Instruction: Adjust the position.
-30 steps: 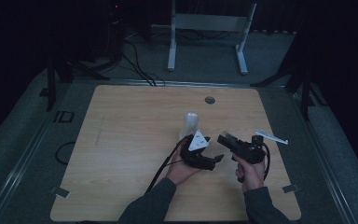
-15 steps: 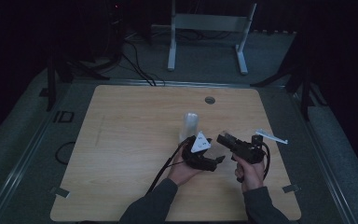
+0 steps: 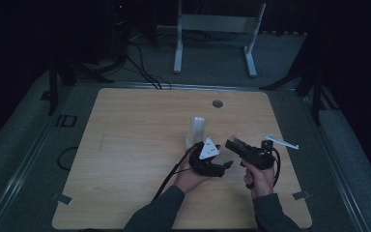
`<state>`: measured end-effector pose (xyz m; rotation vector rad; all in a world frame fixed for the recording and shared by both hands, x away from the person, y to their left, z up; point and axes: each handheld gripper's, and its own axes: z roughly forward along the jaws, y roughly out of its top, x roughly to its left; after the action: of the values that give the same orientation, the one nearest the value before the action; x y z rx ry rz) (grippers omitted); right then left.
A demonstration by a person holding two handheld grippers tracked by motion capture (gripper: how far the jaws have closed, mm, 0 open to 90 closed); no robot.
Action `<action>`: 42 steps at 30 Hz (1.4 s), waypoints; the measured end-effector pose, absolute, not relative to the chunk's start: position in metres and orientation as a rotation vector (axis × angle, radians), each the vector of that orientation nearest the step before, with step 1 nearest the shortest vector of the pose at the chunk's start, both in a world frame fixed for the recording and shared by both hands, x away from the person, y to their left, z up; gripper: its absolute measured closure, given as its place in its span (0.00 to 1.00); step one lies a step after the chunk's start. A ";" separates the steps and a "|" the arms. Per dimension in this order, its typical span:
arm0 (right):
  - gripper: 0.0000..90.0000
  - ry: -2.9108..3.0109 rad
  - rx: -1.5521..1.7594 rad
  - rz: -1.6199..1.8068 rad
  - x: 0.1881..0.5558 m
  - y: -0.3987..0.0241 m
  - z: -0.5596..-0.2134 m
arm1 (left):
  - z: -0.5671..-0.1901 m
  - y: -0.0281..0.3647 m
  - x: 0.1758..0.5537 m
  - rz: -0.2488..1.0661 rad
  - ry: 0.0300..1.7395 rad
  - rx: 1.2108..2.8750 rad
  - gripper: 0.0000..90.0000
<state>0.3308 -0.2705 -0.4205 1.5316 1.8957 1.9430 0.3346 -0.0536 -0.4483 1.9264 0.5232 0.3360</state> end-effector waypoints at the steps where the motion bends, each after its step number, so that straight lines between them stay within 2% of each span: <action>1: 0.42 1.895 1.536 1.942 0.331 -0.271 -0.421 | -0.448 -0.054 0.334 0.337 0.522 1.927 0.32; 15: 0.35 1.947 1.510 1.881 0.328 -0.270 -0.419 | -0.447 -0.050 0.335 0.342 0.516 1.937 0.33; 42: 0.36 2.054 1.419 1.786 0.317 -0.285 -0.416 | -0.439 -0.030 0.341 0.373 0.516 1.977 0.34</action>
<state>0.3175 -0.2848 -0.4160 1.4190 2.0545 1.7857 0.3414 -0.0305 -0.4389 1.9766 0.5161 0.3732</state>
